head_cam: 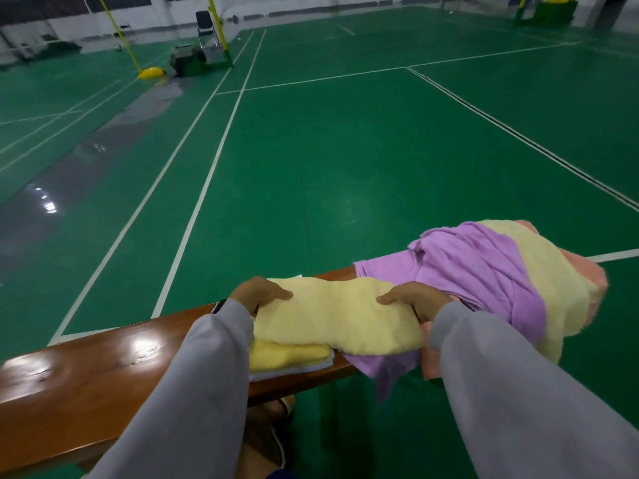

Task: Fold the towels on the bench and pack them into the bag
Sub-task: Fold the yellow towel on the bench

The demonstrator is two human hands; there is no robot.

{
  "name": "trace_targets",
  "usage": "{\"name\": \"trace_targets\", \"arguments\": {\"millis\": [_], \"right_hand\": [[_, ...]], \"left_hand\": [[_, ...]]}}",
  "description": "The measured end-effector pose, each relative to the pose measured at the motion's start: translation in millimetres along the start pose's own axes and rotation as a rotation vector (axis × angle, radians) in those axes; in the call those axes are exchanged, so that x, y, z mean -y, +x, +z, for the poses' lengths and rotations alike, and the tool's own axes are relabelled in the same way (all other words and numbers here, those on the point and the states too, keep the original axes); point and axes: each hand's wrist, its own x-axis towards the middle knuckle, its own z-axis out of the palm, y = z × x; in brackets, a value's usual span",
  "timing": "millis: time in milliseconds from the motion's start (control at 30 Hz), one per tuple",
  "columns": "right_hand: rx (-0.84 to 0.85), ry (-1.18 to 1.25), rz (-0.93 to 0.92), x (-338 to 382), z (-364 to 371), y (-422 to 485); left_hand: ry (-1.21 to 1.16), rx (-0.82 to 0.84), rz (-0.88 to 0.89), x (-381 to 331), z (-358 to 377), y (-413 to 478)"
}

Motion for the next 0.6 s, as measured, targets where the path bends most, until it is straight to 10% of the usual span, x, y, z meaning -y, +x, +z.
{"name": "trace_targets", "arguments": {"millis": [367,600], "right_hand": [[-0.15,-0.025,-0.163,19.3,12.0,-40.6],[-0.006,0.103,0.065,-3.0,11.1,-26.5]], "left_hand": [[-0.061,0.088,-0.071,-2.1,-0.8,-26.7],[0.061,0.064,-0.116,8.2,0.4,-16.2]]}}
